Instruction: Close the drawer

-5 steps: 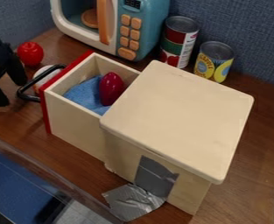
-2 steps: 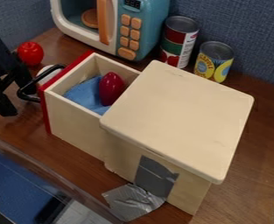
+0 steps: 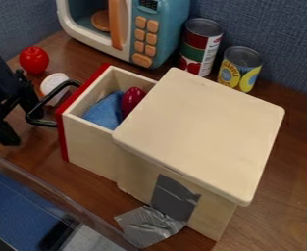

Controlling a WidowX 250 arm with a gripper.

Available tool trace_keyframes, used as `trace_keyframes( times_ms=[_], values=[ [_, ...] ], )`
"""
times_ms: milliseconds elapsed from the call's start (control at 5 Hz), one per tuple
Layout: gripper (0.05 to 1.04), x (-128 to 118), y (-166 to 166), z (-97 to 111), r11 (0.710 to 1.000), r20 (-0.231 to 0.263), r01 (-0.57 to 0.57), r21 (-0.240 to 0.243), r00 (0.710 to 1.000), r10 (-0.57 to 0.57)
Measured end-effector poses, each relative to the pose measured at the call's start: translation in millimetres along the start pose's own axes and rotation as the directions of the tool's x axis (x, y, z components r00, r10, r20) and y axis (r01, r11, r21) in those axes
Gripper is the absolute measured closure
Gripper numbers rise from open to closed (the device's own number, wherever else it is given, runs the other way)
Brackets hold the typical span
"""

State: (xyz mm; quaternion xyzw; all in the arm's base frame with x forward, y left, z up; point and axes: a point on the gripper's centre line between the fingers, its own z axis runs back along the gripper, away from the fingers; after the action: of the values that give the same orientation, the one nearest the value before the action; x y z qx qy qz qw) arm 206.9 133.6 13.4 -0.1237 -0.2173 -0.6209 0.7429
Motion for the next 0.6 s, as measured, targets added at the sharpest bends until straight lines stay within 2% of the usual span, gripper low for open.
trace_keyframes(
  times_ms=[600],
  values=[
    [0.083,18.5,-18.0,-14.4,0.998,0.007,0.058,-0.005,0.998,-0.058]
  ],
)
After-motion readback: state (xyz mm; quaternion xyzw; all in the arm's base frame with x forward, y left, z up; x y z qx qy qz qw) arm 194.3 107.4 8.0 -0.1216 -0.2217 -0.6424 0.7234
